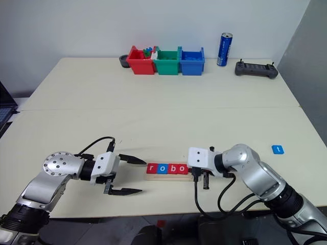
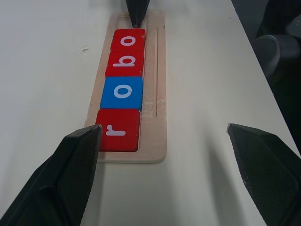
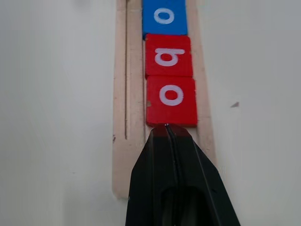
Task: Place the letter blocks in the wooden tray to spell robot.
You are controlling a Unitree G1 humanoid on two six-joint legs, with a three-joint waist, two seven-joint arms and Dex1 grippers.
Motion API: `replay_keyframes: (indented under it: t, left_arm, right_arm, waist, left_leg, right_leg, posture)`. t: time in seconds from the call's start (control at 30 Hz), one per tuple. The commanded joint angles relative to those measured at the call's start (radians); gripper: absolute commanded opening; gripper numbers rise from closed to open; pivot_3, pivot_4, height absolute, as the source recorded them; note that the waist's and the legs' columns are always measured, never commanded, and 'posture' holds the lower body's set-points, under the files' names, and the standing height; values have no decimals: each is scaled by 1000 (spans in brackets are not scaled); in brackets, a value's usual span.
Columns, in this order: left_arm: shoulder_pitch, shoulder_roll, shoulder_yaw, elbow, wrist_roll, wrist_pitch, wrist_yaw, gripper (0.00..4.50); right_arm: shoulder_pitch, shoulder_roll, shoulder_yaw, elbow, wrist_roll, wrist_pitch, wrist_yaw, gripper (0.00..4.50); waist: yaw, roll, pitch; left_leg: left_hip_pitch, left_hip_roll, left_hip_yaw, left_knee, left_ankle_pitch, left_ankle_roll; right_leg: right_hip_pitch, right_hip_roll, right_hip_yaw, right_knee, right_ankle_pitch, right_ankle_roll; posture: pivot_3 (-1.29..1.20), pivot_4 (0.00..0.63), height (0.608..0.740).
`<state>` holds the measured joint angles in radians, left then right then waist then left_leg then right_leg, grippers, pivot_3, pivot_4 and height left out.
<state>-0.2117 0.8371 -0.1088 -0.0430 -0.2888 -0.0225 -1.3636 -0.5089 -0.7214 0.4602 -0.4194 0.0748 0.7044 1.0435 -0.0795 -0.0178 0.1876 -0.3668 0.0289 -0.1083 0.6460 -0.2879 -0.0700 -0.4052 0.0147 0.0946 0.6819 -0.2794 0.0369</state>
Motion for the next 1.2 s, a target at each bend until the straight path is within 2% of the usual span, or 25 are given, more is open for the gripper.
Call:
replay_keyframes:
  t: [0.03,0.1,0.27,0.4,0.47,0.6,0.8,0.97,1.07,1.13,1.2]
  left_arm:
    - [-13,-4,17,-28,-18,6,9,4500]
    - [-9,-5,20,-38,-23,14,13,4500]
    - [-1,-3,27,-65,-31,28,21,4500]
    - [-17,-3,25,-71,-30,25,18,4500]
    - [-31,-9,18,-77,-34,31,13,4500]
    - [-61,-19,4,-72,-34,38,7,4500]
    - [-89,-28,-10,-64,-26,41,-1,4500]
    - [-91,-30,-10,-56,-22,36,-2,4500]
    - [-78,-26,-4,-55,-21,28,-1,4500]
    - [-64,-22,3,-57,-20,23,3,4500]
    - [-51,-18,9,-58,-19,18,6,4500]
  right_arm:
    - [8,-22,-160,-91,74,51,-20,611]
    - [47,-15,-243,-119,95,91,-71,1282]
    - [257,70,-539,-203,117,168,-264,3065]
    - [425,144,-768,-241,125,152,-373,4463]
    - [501,159,-851,-201,100,98,-416,4463]
    - [554,215,-930,-93,71,23,-542,4463]
    - [467,260,-951,132,51,-13,-695,4463]
    - [387,238,-929,299,74,20,-718,4463]
    - [370,229,-919,325,89,107,-720,4463]
    - [377,234,-913,302,109,172,-719,4097]
    - [391,242,-912,280,122,207,-730,3507]
  waist:
    - [1,0,0]
    - [2,0,0]
    - [18,0,0]
    - [24,0,0]
    - [25,0,0]
    - [22,0,0]
    - [10,0,-1]
    - [10,0,-1]
    - [12,0,-1]
    - [13,0,-2]
    - [15,0,-2]
  left_leg:
    - [0,0,0,0,0,0]
    - [0,0,0,0,0,0]
    - [-1,0,0,0,0,0]
    - [0,0,0,0,0,0]
    - [0,0,1,0,0,0]
    - [1,0,2,0,0,0]
    - [2,0,4,0,0,0]
    - [2,0,3,0,0,0]
    - [2,0,3,0,0,0]
    - [2,0,3,0,0,0]
    - [2,0,2,0,0,0]
  right_leg:
    - [0,0,0,0,0,0]
    - [0,0,0,0,0,0]
    - [0,0,0,0,0,0]
    - [0,0,0,0,0,0]
    - [0,0,1,0,0,0]
    - [1,0,2,0,0,0]
    - [1,1,4,1,0,0]
    - [1,1,4,1,0,0]
    - [1,1,4,0,0,0]
    - [1,1,4,0,0,0]
    - [1,1,3,0,0,0]
  posture:
    - [0,150,740]
    - [0,150,740]
    - [0,150,740]
    - [0,150,740]
    - [0,150,740]
    - [0,150,740]
    - [0,150,740]
    - [0,150,740]
    - [0,150,740]
    - [0,150,740]
    - [0,150,740]
